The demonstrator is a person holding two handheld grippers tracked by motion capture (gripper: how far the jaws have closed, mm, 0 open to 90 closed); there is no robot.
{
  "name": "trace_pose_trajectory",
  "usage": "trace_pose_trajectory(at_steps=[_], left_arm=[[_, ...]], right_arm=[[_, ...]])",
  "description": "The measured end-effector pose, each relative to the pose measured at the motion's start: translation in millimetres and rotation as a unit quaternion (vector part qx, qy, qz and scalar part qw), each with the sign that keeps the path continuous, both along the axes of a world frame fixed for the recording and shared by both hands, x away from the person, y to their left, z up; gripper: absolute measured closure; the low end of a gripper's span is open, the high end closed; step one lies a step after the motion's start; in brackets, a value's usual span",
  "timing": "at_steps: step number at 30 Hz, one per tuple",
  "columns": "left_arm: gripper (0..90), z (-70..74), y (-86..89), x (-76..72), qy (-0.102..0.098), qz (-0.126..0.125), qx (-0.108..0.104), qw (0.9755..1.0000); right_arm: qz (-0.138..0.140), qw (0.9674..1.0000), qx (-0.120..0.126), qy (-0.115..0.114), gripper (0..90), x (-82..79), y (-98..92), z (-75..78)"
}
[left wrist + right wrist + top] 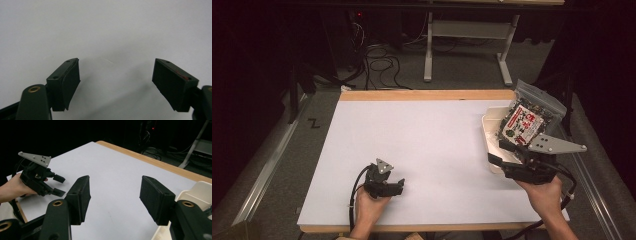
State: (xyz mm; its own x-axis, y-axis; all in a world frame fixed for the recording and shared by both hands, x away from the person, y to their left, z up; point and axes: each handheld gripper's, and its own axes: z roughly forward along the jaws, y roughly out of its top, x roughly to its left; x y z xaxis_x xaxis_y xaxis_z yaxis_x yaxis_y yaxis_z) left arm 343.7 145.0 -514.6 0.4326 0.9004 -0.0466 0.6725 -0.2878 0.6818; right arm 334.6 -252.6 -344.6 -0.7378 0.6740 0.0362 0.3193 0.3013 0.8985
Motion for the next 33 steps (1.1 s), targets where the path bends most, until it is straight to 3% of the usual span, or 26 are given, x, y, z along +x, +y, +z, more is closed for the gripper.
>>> trace_pose_trajectory(at_steps=[8,12,33], left_arm=[[22.6,-0.1,-1.2,0.0,0.0,-0.002,0.0,1.0],[22.6,-0.4,0.0,0.2,0.002,0.0,-0.002,1.0],[22.7,-0.9,-0.7,0.4,0.002,-0.003,-0.001,1.0]], right_arm=[[0.01,0.9999,-0.005,0.002,40.7,-3.7,4.1,-7.3],[0.015,0.9998,-0.004,-0.01,41.7,-8.9,7.6,-11.3],[0.037,0.999,-0.02,0.014,43.1,-6.6,34.2,-35.0]])
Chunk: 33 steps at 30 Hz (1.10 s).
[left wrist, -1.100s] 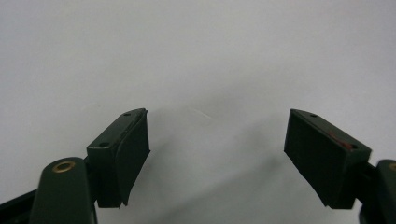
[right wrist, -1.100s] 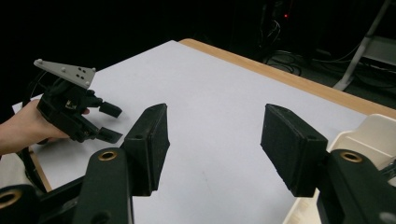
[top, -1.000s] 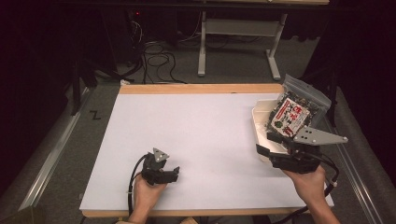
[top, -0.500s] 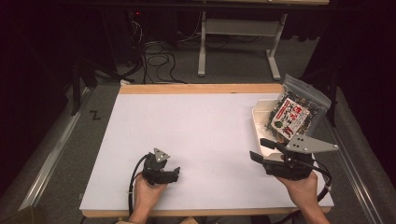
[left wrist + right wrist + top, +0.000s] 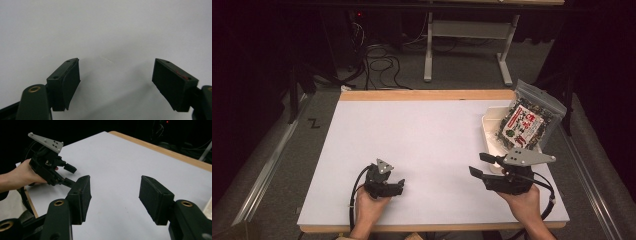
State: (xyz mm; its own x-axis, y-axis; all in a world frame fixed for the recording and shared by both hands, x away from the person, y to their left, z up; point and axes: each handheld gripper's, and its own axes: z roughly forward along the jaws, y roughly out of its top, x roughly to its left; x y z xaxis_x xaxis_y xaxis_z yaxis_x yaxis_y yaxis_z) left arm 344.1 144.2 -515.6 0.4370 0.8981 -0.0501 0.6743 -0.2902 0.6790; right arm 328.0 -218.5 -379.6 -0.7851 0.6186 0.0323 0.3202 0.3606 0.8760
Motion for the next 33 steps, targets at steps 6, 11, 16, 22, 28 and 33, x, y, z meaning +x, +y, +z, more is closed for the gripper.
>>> trace_pose_trajectory(at_steps=[6,11,16,22,28,33], left_arm=[[22.8,-0.1,-1.6,-0.4,0.0,-0.002,0.002,1.0],[22.8,0.0,-1.4,-0.4,0.0,-0.001,0.0,1.0],[22.8,0.1,-2.2,-0.8,-0.002,-0.003,0.003,1.0],[22.8,0.1,-2.1,-0.7,-0.002,-0.003,0.002,1.0],[22.8,0.0,-2.4,-1.3,-0.001,-0.004,0.003,1.0],[22.8,0.4,-2.7,-1.1,-0.003,-0.002,0.001,1.0]], right_arm=[[-0.006,1.0,-0.003,0.002,43.4,4.7,3.3,-9.9],[-0.011,0.9999,-0.01,0.004,43.5,7.0,4.9,-16.4],[-0.018,0.9997,-0.017,0.005,43.5,11.8,4.9,-22.4],[-0.02,0.9995,-0.021,0.012,43.4,17.1,7.2,-31.0],[-0.027,0.9991,-0.022,0.022,43.5,22.2,8.6,-37.9],[-0.036,0.9985,-0.029,0.029,43.7,28.1,8.7,-45.8]])
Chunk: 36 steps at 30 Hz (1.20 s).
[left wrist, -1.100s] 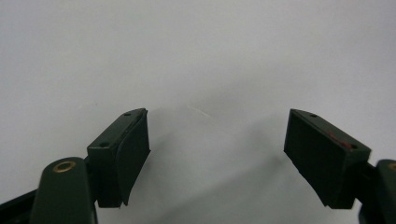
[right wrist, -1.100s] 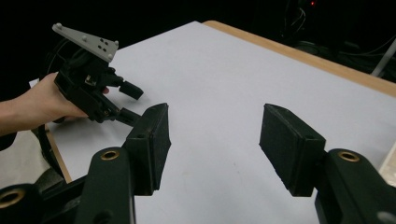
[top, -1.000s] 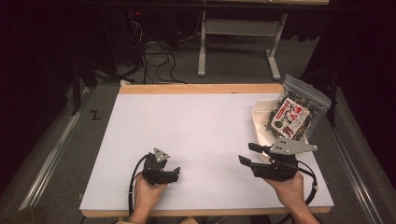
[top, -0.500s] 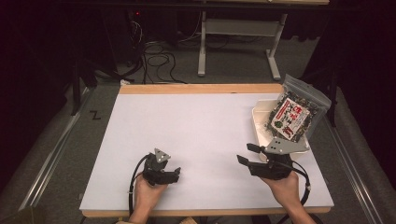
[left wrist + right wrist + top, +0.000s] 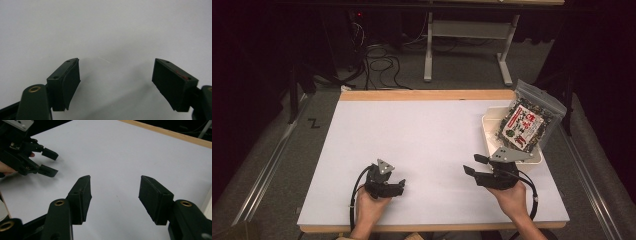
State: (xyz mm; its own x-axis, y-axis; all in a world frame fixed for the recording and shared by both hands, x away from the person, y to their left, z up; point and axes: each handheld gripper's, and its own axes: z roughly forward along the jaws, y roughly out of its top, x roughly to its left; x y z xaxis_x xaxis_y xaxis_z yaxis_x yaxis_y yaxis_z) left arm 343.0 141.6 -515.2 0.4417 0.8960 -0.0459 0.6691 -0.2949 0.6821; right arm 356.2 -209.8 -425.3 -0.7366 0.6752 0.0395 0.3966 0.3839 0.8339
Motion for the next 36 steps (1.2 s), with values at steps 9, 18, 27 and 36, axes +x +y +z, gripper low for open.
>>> trace_pose_trajectory(at_steps=[9,18,27,36], left_arm=[[22.9,0.1,-0.5,-0.7,0.0,-0.002,-0.002,1.0],[23.0,1.0,-1.3,-1.9,-0.003,-0.003,-0.004,1.0],[23.0,2.3,-2.7,-3.8,-0.007,-0.005,-0.004,1.0],[23.0,2.3,-3.5,-3.5,-0.009,-0.009,-0.002,0.9999]], right_arm=[[-0.009,0.9993,0.003,0.036,43.0,11.4,-3.5,-21.1],[-0.029,0.9983,0.014,0.048,42.1,15.3,-8.8,-36.9],[-0.038,0.9981,-0.006,0.047,38.3,11.2,-13.8,-51.3],[-0.043,0.9986,0.004,0.03,38.9,5.8,-21.4,-66.1]])
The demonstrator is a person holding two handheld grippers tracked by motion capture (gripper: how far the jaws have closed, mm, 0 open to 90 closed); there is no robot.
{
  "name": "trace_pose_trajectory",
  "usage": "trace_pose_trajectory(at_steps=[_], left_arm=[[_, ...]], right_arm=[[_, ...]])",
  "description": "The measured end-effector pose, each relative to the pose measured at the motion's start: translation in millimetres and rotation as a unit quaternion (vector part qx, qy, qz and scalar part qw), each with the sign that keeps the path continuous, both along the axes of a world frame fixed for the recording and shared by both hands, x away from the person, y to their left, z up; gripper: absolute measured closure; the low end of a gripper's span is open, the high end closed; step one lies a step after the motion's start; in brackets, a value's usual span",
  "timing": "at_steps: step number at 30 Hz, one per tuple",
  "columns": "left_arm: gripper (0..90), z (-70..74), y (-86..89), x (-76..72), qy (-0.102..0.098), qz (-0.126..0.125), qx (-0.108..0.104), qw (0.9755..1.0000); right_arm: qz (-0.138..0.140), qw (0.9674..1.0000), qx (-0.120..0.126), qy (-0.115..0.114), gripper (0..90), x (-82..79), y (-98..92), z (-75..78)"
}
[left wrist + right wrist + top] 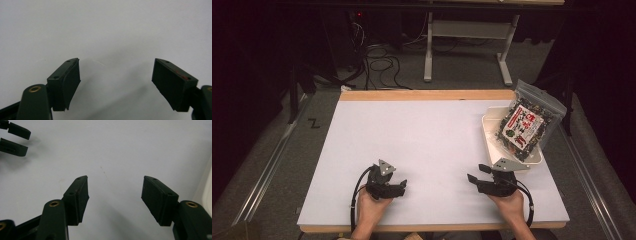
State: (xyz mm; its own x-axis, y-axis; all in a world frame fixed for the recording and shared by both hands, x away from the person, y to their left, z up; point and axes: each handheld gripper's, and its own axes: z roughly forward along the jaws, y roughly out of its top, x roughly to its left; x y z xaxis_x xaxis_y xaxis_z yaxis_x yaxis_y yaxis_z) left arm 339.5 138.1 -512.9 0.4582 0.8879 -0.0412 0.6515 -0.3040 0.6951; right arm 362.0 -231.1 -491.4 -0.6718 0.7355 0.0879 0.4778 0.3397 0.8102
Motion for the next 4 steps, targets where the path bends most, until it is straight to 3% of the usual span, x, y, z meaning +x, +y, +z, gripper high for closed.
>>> trace_pose_trajectory(at_steps=[4], left_arm=[[23.0,0.0,0.5,0.1,0.001,0.003,-0.001,1.0]], right_arm=[[0.002,1.0,-0.002,0.001,38.7,-0.9,1.4,-2.3]])
